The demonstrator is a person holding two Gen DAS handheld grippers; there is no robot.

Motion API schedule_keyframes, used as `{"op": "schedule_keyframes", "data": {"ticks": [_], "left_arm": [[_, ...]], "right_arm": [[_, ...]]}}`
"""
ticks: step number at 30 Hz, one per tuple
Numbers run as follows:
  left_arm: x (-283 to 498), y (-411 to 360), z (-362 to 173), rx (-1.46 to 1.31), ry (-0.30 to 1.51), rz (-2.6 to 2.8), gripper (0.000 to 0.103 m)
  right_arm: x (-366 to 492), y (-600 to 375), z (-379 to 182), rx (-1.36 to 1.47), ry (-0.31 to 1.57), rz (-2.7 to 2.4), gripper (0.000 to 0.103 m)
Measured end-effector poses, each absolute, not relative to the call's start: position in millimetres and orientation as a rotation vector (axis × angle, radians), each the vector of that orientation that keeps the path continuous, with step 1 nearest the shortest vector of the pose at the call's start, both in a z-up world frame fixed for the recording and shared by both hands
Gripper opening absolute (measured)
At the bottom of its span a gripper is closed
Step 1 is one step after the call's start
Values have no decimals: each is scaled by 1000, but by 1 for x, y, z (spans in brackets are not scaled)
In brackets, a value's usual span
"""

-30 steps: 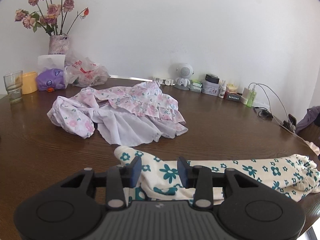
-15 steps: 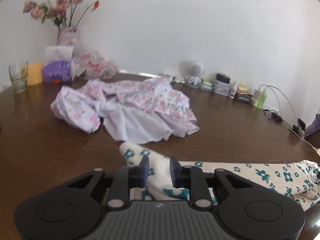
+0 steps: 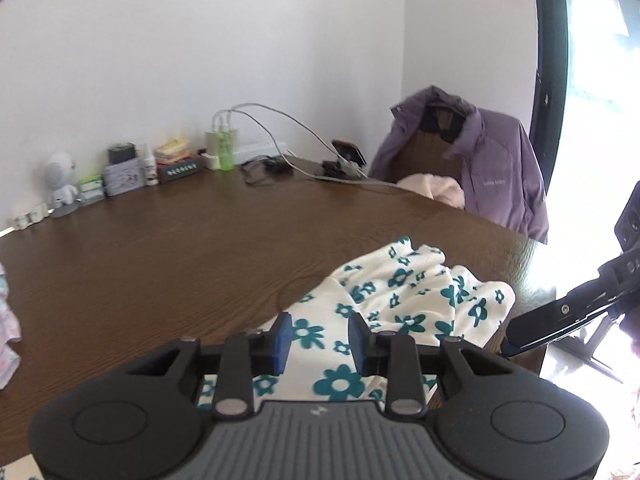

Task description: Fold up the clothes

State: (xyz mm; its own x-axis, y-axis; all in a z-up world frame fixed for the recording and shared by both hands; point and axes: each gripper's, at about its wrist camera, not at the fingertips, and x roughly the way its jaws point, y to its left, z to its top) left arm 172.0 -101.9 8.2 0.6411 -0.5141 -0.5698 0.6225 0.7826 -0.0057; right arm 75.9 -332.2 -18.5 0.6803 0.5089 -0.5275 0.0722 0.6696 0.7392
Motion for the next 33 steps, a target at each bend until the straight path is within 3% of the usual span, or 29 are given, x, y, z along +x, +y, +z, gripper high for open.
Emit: {"op": "schedule_keyframes", "data": {"ticks": [4, 12, 20, 21, 25, 27, 33], "left_arm": [[183, -117, -20, 211, 634, -655, 30], [183, -106, -20, 164, 643, -670, 30], [184, -103, -19, 138, 640, -685, 30], [184, -102, -19, 135, 640, -686, 30], [185, -101, -18, 124, 644, -691, 30], [186, -102, -18, 124, 646, -691, 30], [171, -93, 1, 198, 574, -643, 38]], "right_arm": [[84, -325, -27, 894, 707, 218, 78], [92, -329, -31, 919, 548, -22, 78], [110, -307, -29, 786, 542, -37, 78], [111, -309, -31, 813, 531, -51, 74], [113, -323, -44, 946, 526, -92, 27], [113, -329, -50, 990, 530, -90, 18], [109, -326, -44, 917, 490, -76, 14]]}}
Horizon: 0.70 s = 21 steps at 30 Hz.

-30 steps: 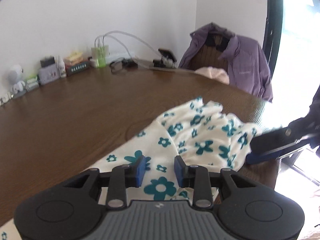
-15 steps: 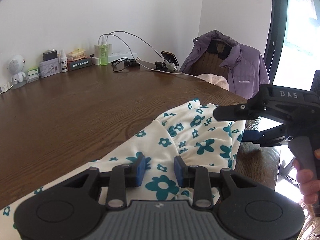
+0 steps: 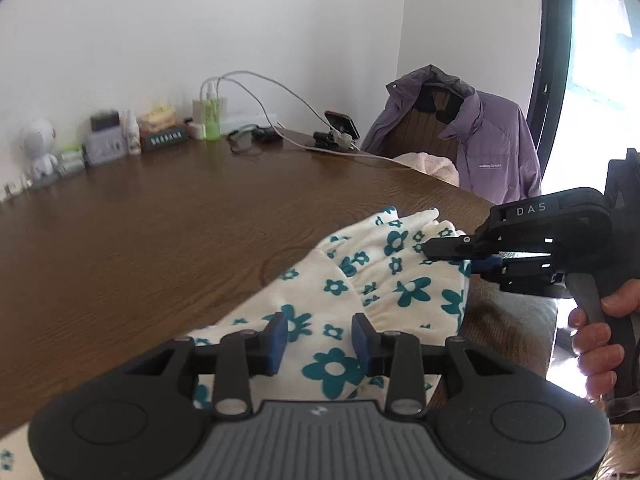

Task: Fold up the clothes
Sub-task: 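Lower the folded hem onto the dress with the right gripper near the left gripper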

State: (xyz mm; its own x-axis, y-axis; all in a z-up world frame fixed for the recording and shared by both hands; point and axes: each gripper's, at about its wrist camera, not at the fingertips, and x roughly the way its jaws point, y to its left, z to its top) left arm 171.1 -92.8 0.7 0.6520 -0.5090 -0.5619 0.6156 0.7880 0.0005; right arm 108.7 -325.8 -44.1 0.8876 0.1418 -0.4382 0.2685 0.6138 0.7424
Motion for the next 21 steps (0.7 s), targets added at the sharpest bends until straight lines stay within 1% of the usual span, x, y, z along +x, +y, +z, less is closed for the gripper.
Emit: {"op": "schedule_keyframes", "data": {"ticks": [1, 3, 5, 6, 7, 8, 9, 12, 14, 18, 21], "left_arm": [[165, -87, 6, 219, 539, -624, 40], [154, -70, 16, 230, 508, -588, 40], [152, -54, 18, 215, 542, -570, 34], [153, -48, 16, 213, 573, -568, 31], [156, -46, 9, 220, 617, -574, 18], [159, -44, 3, 226, 660, -578, 11], [161, -41, -4, 220, 689, -575, 11], [157, -23, -7, 109, 681, -569, 14], [149, -2, -1, 29, 647, -529, 25], [132, 38, 12, -58, 591, -408, 25], [121, 60, 26, -128, 545, -415, 26]], "right_arm": [[107, -320, -37, 840, 473, -82, 14], [105, -300, -17, 622, 421, -74, 13], [103, -276, 4, 395, 363, -46, 13], [103, -263, 13, 283, 336, -21, 13], [104, -249, 19, 184, 311, 8, 13], [105, -234, 25, 89, 291, 48, 13], [105, -219, 29, -4, 270, 90, 13], [107, -174, 32, -249, 245, 260, 13], [106, -150, 26, -363, 269, 370, 13], [95, -110, 3, -552, 341, 510, 13], [84, -93, -15, -596, 384, 552, 13]]}}
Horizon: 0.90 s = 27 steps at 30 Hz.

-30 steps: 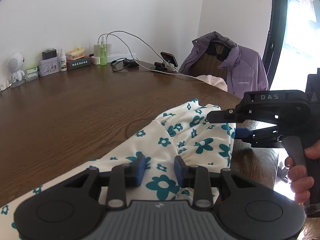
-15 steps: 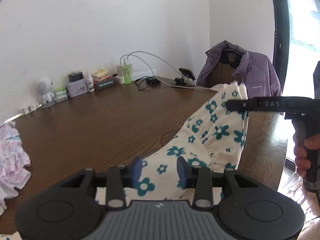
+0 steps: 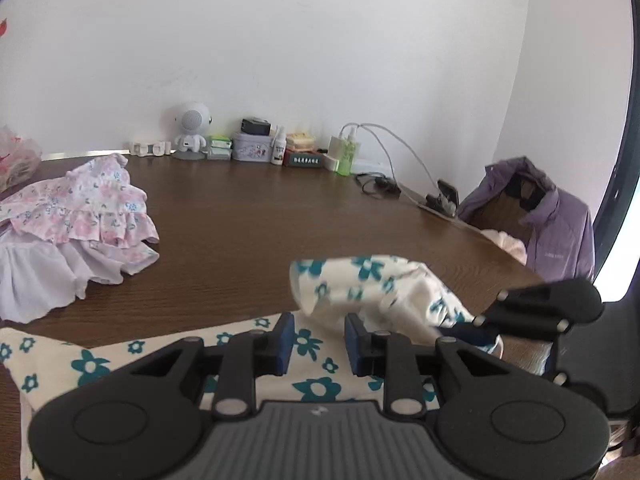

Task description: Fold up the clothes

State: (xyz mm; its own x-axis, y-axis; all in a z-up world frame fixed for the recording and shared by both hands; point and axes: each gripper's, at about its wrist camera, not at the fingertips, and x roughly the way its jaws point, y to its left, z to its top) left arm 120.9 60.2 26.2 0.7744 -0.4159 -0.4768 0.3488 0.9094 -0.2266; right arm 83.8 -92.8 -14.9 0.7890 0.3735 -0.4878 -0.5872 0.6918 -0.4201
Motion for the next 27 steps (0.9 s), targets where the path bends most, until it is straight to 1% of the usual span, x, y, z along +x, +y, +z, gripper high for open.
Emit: {"op": "schedule_keyframes", "data": {"ticks": [4, 8, 11, 12, 13, 14, 16, 19, 21, 23, 25, 27], "left_arm": [[123, 55, 43, -158, 504, -524, 31], [144, 29, 44, -138, 515, -604, 32], [165, 6, 27, -108, 599, -614, 28], [173, 1, 19, -100, 635, -597, 26], [178, -1, 11, -93, 670, -584, 19], [182, -2, 3, -92, 701, -577, 17], [184, 2, -7, -112, 726, -571, 17], [176, 9, -9, -133, 723, -565, 18], [170, 13, -7, -135, 714, -559, 18], [165, 15, -5, -122, 711, -552, 20], [160, 17, -3, -107, 708, -537, 20], [156, 20, 1, -104, 698, -529, 21]], "right_arm": [[73, -83, -27, -634, 387, 556, 13], [60, -85, -25, -636, 383, 582, 13], [61, -90, -21, -612, 387, 605, 20], [61, -94, -17, -589, 397, 622, 25], [61, -99, -13, -562, 407, 640, 31], [60, -107, -6, -521, 421, 666, 32], [58, -131, 9, -404, 460, 710, 36], [63, -173, 28, -158, 511, 706, 36], [71, -192, 33, -34, 512, 672, 35], [81, -203, 32, 27, 512, 628, 35], [92, -205, 25, 35, 525, 597, 23], [100, -199, 12, 20, 559, 602, 20]]}}
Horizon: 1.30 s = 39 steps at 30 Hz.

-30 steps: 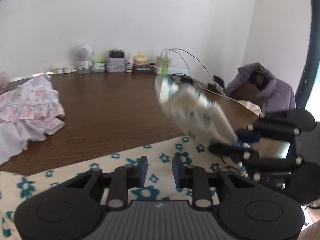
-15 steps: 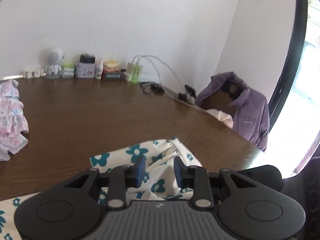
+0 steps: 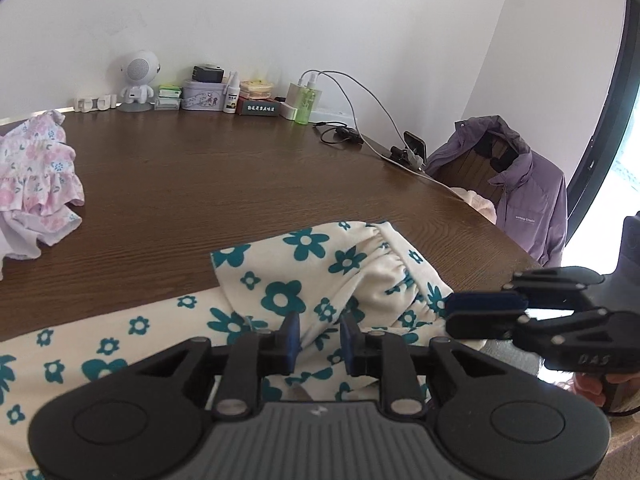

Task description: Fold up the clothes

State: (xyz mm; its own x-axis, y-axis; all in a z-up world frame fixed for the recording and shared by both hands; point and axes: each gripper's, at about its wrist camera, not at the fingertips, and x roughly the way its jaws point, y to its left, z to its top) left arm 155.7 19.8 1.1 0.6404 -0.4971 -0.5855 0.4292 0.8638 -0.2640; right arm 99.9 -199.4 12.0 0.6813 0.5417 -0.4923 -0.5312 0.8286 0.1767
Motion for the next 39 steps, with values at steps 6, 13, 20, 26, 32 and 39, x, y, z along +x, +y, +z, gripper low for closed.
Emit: {"op": "schedule_keyframes", "data": {"ticks": [6, 13, 20, 26, 32, 39], "left_arm": [[157, 23, 27, -94, 614, -545, 36], [214, 22, 42, -83, 618, -592, 45], [272, 21, 10, -164, 856, -754, 37], [250, 29, -4, -198, 927, -773, 5], [232, 46, -9, -191, 868, -691, 17], [183, 49, 26, -235, 570, -716, 36]], "right_arm": [[94, -177, -6, -118, 540, 583, 20], [73, -188, 31, -167, 485, 766, 36], [67, -138, 28, -583, 502, 952, 47], [98, -118, 19, -563, 534, 927, 2], [104, -116, -2, -531, 538, 886, 2], [103, -124, -6, -462, 537, 853, 3]]}}
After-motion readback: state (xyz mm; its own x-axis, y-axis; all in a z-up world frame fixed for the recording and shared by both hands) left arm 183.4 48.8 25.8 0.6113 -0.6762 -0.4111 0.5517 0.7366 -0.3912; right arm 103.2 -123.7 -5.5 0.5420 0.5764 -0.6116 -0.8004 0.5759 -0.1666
